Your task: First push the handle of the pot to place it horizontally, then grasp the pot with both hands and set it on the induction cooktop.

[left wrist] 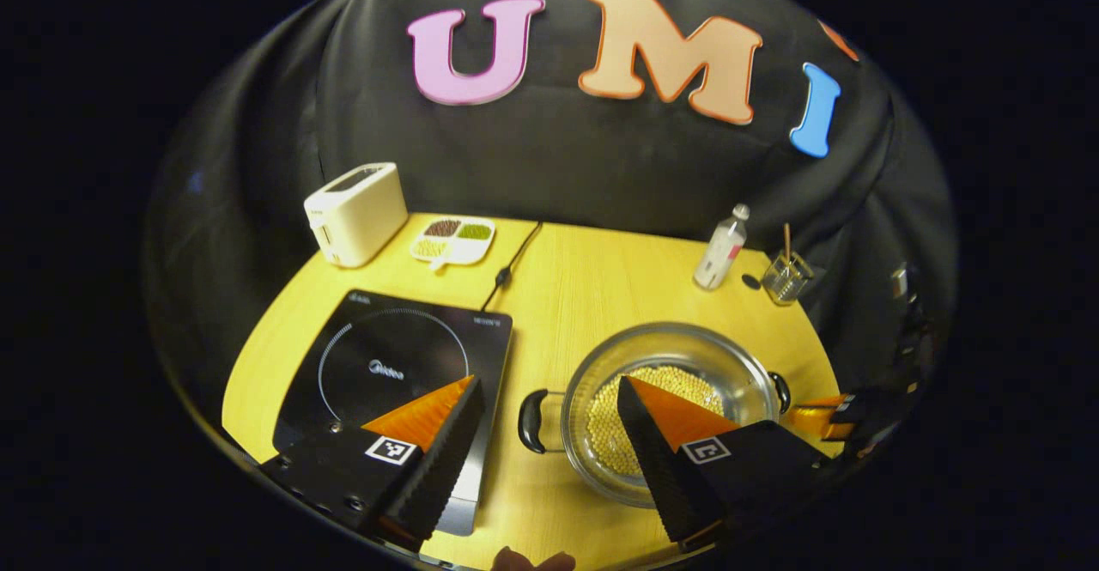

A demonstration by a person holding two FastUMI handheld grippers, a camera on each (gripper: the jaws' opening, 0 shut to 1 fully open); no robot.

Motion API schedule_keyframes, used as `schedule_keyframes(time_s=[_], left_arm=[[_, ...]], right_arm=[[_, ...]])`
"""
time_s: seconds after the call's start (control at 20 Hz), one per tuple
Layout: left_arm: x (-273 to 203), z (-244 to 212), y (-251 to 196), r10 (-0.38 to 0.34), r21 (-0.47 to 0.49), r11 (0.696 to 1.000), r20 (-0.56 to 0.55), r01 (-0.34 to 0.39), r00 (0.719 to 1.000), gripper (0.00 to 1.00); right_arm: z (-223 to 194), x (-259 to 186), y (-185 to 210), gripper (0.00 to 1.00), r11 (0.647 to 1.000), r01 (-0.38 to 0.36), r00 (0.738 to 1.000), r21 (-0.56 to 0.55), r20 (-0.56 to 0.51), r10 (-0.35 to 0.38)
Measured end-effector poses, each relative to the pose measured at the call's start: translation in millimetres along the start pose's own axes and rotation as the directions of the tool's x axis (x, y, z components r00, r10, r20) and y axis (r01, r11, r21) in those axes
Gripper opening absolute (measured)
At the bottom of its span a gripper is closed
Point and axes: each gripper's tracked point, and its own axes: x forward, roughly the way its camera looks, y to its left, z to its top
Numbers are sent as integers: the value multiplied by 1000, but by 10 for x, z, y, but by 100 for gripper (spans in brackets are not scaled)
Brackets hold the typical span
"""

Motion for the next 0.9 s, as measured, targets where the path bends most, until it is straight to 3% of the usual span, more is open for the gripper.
schedule_keyframes(time_s=[0.05, 0.15, 0.2, 0.25, 0.3, 0.35, 0.4, 0.55, 0.6, 0.65, 0.7, 0.75, 0.8, 0.85, 0.9], left_arm=[[79, -78, -10, 1, 2, 1000, -28, -1, 1000, 96], [232, -253, -30, 7, 16, 1000, -79, -6, 997, 95], [308, -315, -58, 3, 19, 1000, -97, -1, 995, 95], [370, -367, -84, 1, 21, 1000, -113, 2, 994, 95], [424, -413, -82, 5, 22, 1000, -128, -2, 992, 96], [481, -434, -83, 7, 26, 1000, -131, -4, 991, 95], [531, -474, -87, 12, 32, 999, -143, -7, 990, 96], [629, -568, -70, 23, 59, 998, -164, -13, 986, 95], [656, -590, -40, 32, 72, 997, -163, -21, 986, 96], [684, -594, -35, 34, 81, 996, -163, -21, 986, 96], [726, -641, -36, 33, 86, 996, -170, -19, 985, 97], [757, -674, -29, 33, 90, 996, -177, -17, 984, 97], [790, -725, -18, 38, 96, 995, -189, -20, 981, 98], [814, -761, -5, 45, 102, 994, -199, -25, 979, 97], [832, -788, 24, 60, 114, 993, -203, -37, 977, 100]], right_arm=[[82, 13, -33, 3, 999, 13, 1000, 29, 21, -14], [151, 64, -14, 29, 995, 16, 1000, 101, 19, -18], [173, 101, 18, 33, 990, 10, 1000, 142, 11, -11], [198, 149, 57, 24, 984, -4, 1000, 178, 10, 3], [239, 174, 91, 30, 981, -20, 1000, 195, 21, 16], [257, 209, 97, 43, 981, -8, 999, 192, 33, 2], [223, 274, 65, 46, 985, 18, 999, 173, 26, -23], [135, 397, 2, 92, 983, 67, 998, 169, -26, -63], [103, 447, -10, 80, 981, 74, 997, 177, -45, -67], [61, 480, 10, 87, 980, 70, 996, 188, -62, -60], [61, 521, 30, 87, 977, 64, 996, 203, -70, -50], [27, 557, 31, 75, 976, 65, 996, 209, -80, -49], [-9, 592, 41, 78, 976, 67, 994, 207, -94, -48], [-63, 628, 56, 67, 976, 64, 993, 207, -111, -42], [-60, 649, 38, 74, 975, 70, 993, 210, -109, -47]])
